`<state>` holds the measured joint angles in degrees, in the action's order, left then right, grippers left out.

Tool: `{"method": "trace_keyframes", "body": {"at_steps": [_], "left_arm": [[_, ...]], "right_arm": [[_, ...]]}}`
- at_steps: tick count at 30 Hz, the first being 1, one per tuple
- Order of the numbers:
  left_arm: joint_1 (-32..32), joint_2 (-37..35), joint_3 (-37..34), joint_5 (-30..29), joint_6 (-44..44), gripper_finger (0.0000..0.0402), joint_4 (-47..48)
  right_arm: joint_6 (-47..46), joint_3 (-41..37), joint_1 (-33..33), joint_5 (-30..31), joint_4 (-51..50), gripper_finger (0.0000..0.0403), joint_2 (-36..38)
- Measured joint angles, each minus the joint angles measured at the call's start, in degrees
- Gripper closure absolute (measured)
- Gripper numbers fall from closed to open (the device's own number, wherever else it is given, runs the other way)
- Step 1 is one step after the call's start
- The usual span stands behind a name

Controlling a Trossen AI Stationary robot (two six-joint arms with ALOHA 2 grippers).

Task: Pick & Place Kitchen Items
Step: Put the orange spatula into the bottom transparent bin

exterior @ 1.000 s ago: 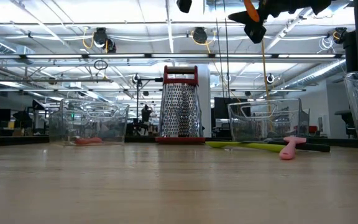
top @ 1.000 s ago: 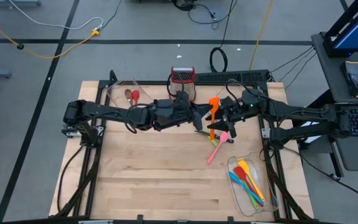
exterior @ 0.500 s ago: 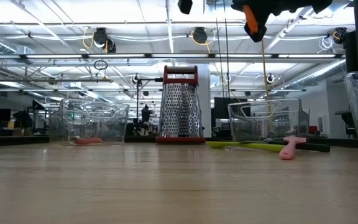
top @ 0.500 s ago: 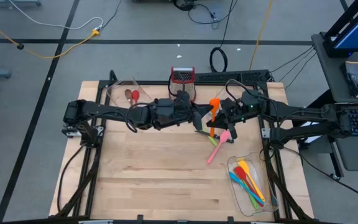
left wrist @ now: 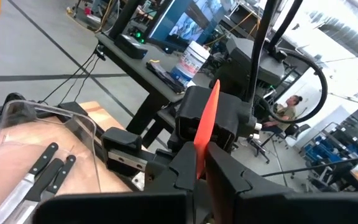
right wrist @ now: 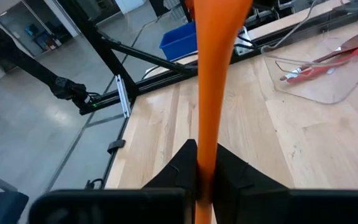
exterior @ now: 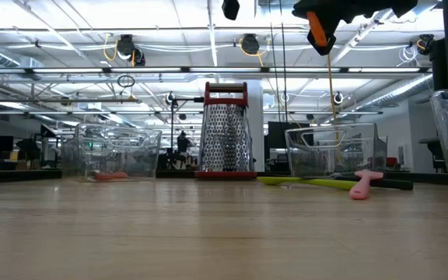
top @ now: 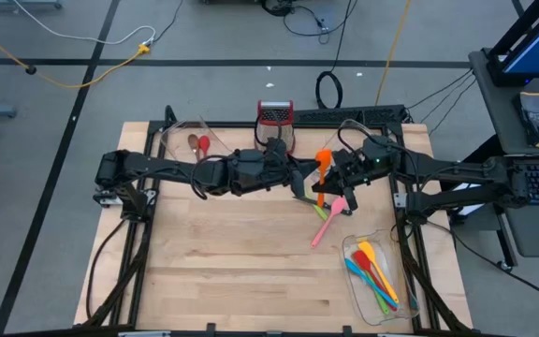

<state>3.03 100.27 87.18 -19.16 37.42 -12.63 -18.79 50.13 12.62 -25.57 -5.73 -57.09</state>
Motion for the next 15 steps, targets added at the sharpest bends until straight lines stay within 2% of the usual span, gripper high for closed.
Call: {"method": "trace_keyframes", "body": {"at_steps": [4,10,15], "left_arm": [[-0.04,-0.02,0.0,-0.11,-0.04,0.0352,0.36],[-0.33,-0.02,0.0,0.0,-0.04,0.0279,0.78],[-0.36,-0.02,0.0,-5.45,-0.49,0.0219,1.19]], "right_arm": [[0.0,0.0,0.08,0.23,-0.66,0.0391,0.52],[-0.19,0.0,0.22,1.07,-2.49,0.0391,2.34],[-0.52,0.0,0.34,2.0,-6.81,0.0391,4.79]]}}
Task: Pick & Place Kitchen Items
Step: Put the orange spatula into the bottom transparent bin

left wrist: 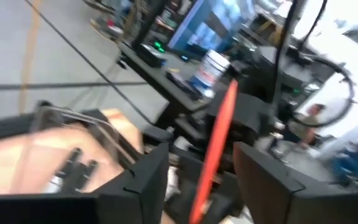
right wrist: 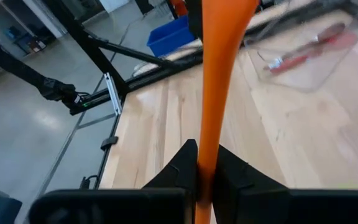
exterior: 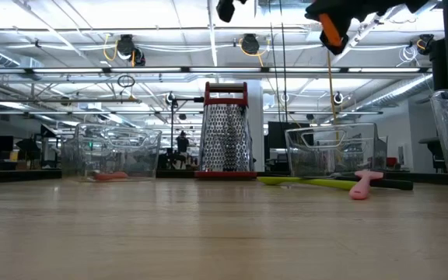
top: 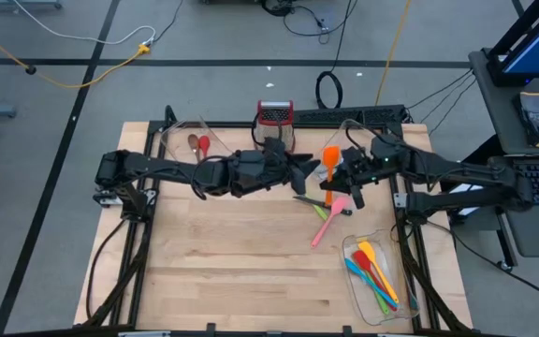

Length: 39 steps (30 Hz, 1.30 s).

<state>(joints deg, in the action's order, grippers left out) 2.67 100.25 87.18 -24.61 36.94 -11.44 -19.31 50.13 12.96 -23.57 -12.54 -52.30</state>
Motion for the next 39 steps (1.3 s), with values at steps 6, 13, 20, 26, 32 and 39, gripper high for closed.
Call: {"method": "trace_keyframes", "body": {"at_steps": [6,13,20,26,32,39], "left_arm": [[-0.44,0.02,0.0,-3.71,-8.6,0.0174,3.93],[-0.76,0.0,0.0,-3.96,-16.57,0.0161,9.45],[-0.78,0.0,0.0,-3.94,-21.4,0.016,17.14],[-0.78,0.01,0.0,-3.95,-20.43,0.016,23.95],[-0.78,0.01,0.0,-3.88,-17.49,0.016,31.73],[-0.62,0.01,0.0,-3.86,-14.31,0.016,37.95]], "right_arm": [[-5.23,0.0,0.99,-0.12,-8.65,0.0391,3.57],[-14.67,0.0,-0.41,-0.48,-20.26,0.0391,7.55],[-25.61,0.0,-5.27,-0.53,-29.94,0.0391,11.15],[-37.25,0.0,-12.12,-0.52,-34.05,0.0391,13.45],[-50.15,0.0,-21.98,-0.57,-36.39,0.0391,13.91],[-65.35,0.0,-34.94,-0.47,-37.72,0.0391,13.88]]}}
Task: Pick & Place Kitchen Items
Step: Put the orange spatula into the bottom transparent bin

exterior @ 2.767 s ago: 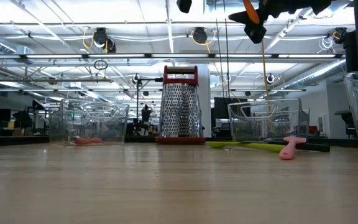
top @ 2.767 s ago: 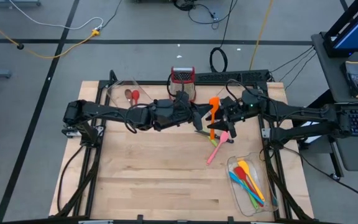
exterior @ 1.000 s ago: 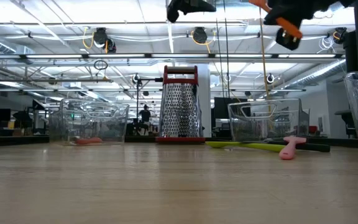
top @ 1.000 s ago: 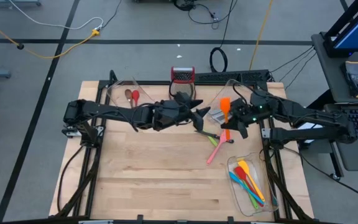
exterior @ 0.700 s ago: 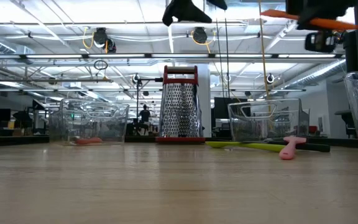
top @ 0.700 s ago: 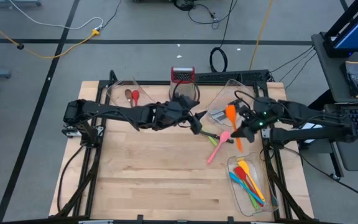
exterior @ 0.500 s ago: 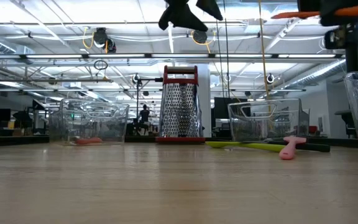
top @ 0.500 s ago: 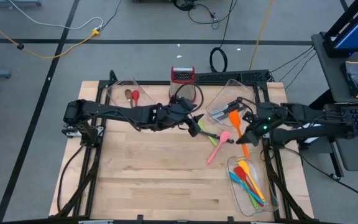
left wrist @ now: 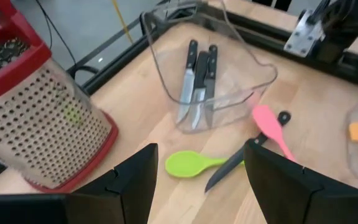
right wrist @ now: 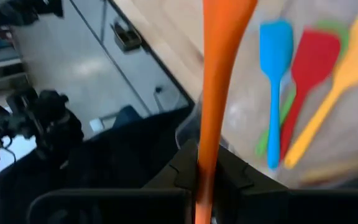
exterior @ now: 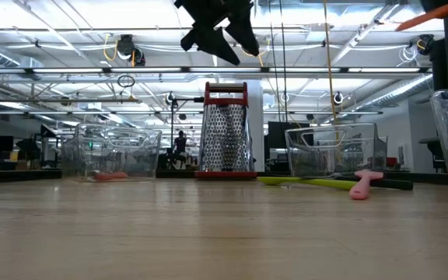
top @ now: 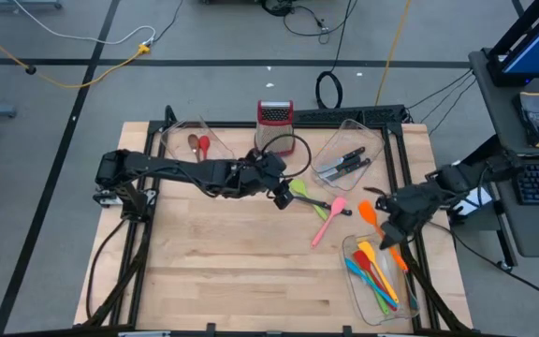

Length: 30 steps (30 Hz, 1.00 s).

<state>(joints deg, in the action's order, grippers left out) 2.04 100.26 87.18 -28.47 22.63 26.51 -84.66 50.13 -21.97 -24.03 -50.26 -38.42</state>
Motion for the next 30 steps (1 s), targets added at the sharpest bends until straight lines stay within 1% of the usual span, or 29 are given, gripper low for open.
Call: {"method": "trace_keyframes", "body": {"at_steps": [2,8,15,22,30], "left_arm": [[0.15,0.0,0.0,-0.03,0.05,0.016,0.86],[0.28,-0.01,0.0,-0.04,-0.22,0.016,0.83],[0.24,-0.01,0.0,-0.07,-0.42,0.016,0.8],[0.26,0.01,0.0,-0.07,-0.39,0.016,0.78],[0.33,0.0,0.0,-0.04,0.19,0.016,0.72]], "right_arm": [[-3.76,0.0,-3.56,0.41,0.02,0.0391,-0.13],[-13.15,0.0,-13.67,4.52,0.09,0.0391,-1.87],[-18.83,0.0,-22.74,8.8,2.75,0.0391,-6.51],[-19.74,0.01,-27.13,9.24,6.16,0.0391,-12.53],[-17.72,0.0,-28.02,9.25,9.21,0.0391,-18.13]]}}
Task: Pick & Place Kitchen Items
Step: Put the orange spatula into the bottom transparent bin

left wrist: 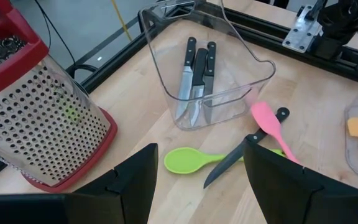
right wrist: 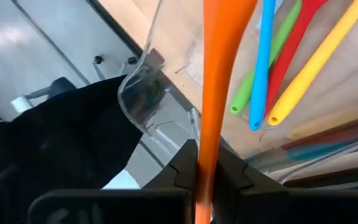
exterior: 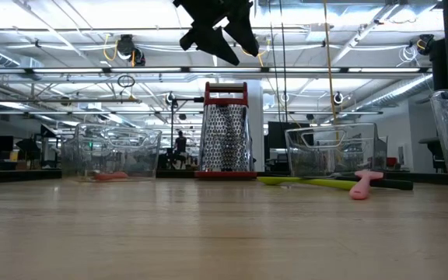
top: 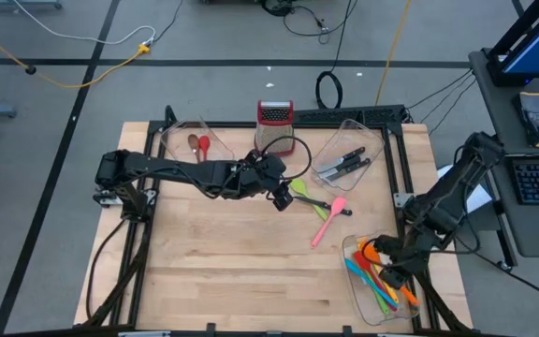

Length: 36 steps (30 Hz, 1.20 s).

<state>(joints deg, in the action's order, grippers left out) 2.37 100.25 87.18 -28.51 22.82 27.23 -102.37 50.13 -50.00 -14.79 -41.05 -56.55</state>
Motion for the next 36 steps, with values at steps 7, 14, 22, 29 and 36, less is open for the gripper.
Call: {"method": "trace_keyframes", "body": {"at_steps": [7,14,22,29,36], "left_arm": [[1.1,0.0,0.0,0.02,0.01,0.016,0.02],[2.32,-0.01,0.0,0.09,0.18,0.016,0.14],[2.54,0.0,0.0,0.09,1.31,0.016,0.14],[2.54,0.0,0.0,0.09,1.4,0.016,0.12],[2.54,0.0,0.0,0.04,1.49,0.016,0.07]], "right_arm": [[-0.87,-7.87,0.0,-0.1,15.29,0.0391,-1.33],[-4.09,-16.42,0.11,1.29,24.39,0.0391,-1.17],[-6.86,-20.73,0.13,1.31,30.0,0.0383,-1.12],[-8.44,-21.92,0.11,1.25,29.95,0.0385,-1.19],[-9.09,-21.92,0.11,1.36,30.06,0.0356,-1.19]]}}
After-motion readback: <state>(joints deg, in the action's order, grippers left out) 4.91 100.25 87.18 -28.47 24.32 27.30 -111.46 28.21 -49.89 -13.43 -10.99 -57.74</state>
